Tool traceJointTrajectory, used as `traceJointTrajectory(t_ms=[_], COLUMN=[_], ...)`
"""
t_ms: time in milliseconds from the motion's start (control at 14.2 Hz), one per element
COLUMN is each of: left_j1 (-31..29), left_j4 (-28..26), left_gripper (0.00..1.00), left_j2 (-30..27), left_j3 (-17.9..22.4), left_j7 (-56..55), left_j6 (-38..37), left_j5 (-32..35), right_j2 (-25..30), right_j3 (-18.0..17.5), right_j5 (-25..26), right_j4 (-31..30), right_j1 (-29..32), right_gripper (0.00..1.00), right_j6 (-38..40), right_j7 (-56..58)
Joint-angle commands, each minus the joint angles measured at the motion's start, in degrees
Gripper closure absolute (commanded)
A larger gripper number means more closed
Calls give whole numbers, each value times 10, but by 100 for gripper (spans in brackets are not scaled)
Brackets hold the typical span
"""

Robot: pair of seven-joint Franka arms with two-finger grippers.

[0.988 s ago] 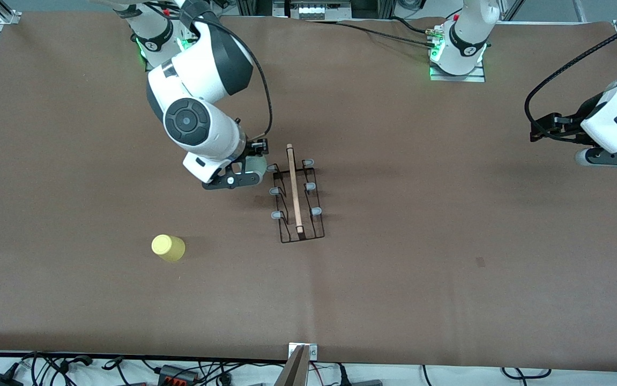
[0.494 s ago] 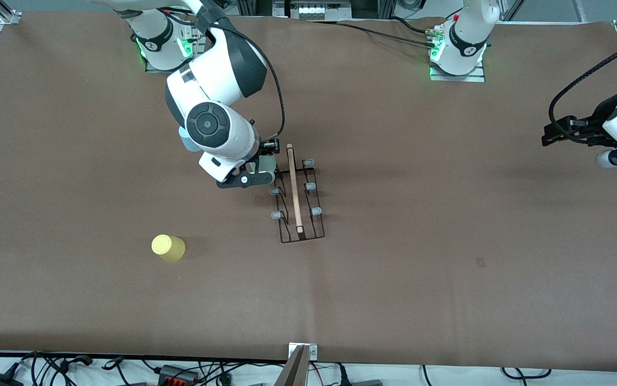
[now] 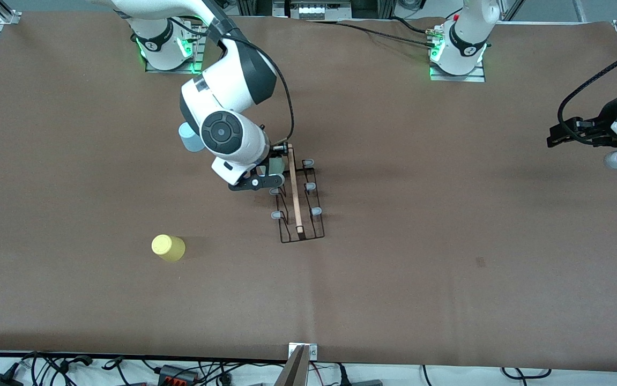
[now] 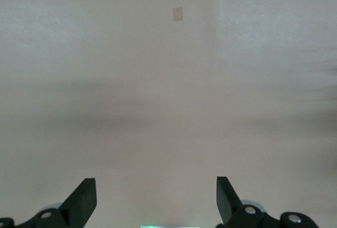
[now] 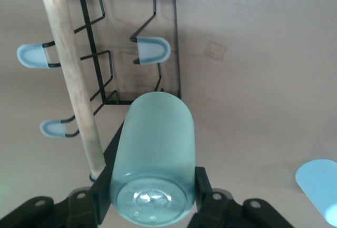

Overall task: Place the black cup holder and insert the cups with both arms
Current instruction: 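Carry the mint cup to the rack and set it on a peg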

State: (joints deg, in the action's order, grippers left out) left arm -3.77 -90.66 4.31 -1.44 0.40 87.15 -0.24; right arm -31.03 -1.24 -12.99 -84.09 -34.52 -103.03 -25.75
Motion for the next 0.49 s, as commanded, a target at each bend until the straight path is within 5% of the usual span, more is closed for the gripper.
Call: traceJointTrajectory(t_ms=[0,71,141,212,423], left_j1=[-4,-4,-4,-4,-4], left_j4=[-5,-5,-5,-5,-4], left_gripper=[0,0,0,0,0], left_j2=[-9,-9,-9,-8,-4], left_j3=[-1,-1,-1,-1,-1], left_j7=[6,6,6,6,6], left_j6=[5,5,5,5,5], left_j5=[-12,-12,-12,-12,-10], right_j2=[-20,-24,-25,-24,-16], right_j3=[4,4,4,6,9], right_j5=[-8,-6,-4,-2,-2], right_j4=[15,15,15,15,16], right_j1=[-6,-5,-6,-5,1], right_gripper=[79,60,23,0,0], right_j6=[-13,-12,-13,-12,-5], right_j7=[-7,-7,-8,-13,-58])
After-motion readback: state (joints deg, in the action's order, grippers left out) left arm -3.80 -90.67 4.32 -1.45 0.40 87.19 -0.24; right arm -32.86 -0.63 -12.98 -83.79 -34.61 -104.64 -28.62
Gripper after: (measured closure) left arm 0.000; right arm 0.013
